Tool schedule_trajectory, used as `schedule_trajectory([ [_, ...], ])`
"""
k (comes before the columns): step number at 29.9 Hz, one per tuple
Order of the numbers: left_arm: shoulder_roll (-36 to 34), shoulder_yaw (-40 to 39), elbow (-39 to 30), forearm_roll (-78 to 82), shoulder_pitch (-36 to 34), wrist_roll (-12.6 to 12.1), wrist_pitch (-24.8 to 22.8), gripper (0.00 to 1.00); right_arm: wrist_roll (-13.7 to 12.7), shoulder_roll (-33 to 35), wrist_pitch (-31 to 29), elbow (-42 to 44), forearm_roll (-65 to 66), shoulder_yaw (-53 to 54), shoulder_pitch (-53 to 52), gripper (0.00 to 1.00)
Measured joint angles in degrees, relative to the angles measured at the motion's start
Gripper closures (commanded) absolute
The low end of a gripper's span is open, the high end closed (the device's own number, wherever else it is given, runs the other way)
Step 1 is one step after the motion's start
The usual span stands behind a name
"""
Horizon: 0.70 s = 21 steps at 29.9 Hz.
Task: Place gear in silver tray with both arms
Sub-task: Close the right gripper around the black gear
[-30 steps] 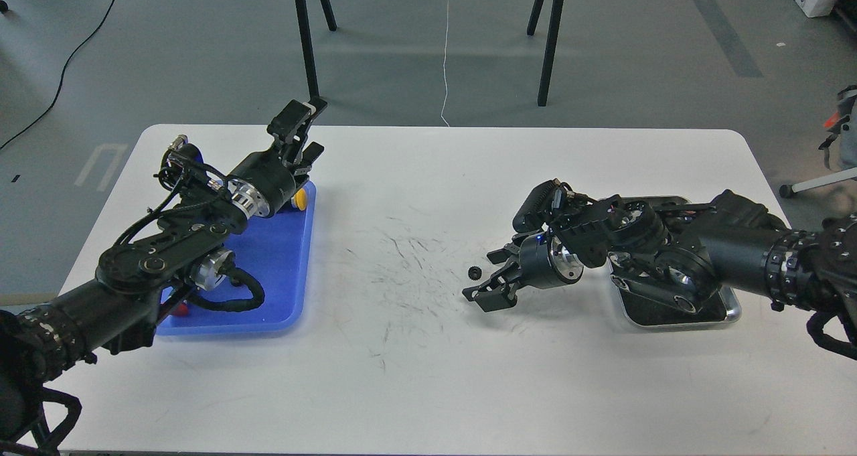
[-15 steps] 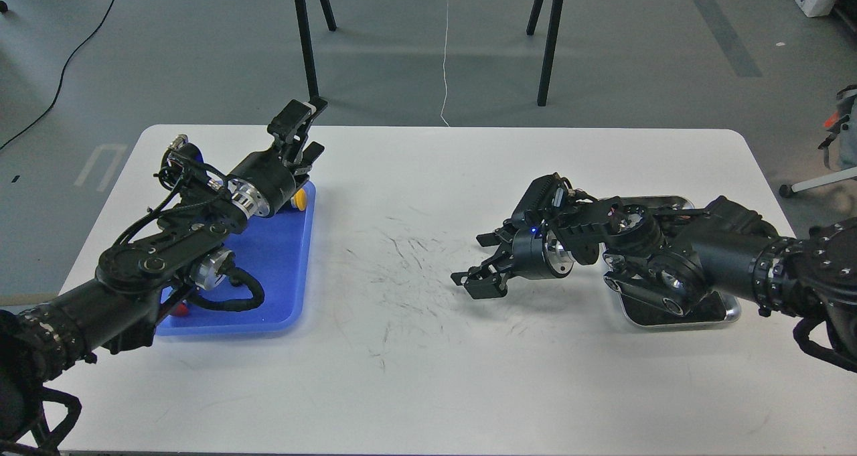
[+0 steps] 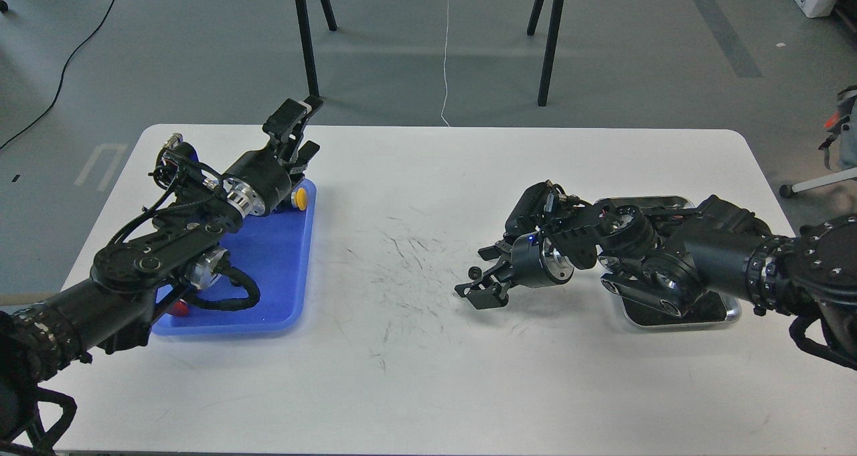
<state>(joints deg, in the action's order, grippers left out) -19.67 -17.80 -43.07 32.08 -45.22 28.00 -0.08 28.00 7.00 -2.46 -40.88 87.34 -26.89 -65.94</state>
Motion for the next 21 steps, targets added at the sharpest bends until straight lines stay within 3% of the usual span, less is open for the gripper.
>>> schedule_trajectory([
  [12, 0.04, -0.08, 0.0, 0.17, -0.12, 0.0, -0.07, 0.0, 0.03, -0.06, -0.19, 1.22, -0.01, -0.34, 0.64, 0.34],
  [21, -0.12, -0.14, 0.01, 0.38, -0.64, 0.0, -0.1, 0.0, 0.04, -0.21, -0.18, 2.01, -0.03, -0.31, 0.59, 0.38],
])
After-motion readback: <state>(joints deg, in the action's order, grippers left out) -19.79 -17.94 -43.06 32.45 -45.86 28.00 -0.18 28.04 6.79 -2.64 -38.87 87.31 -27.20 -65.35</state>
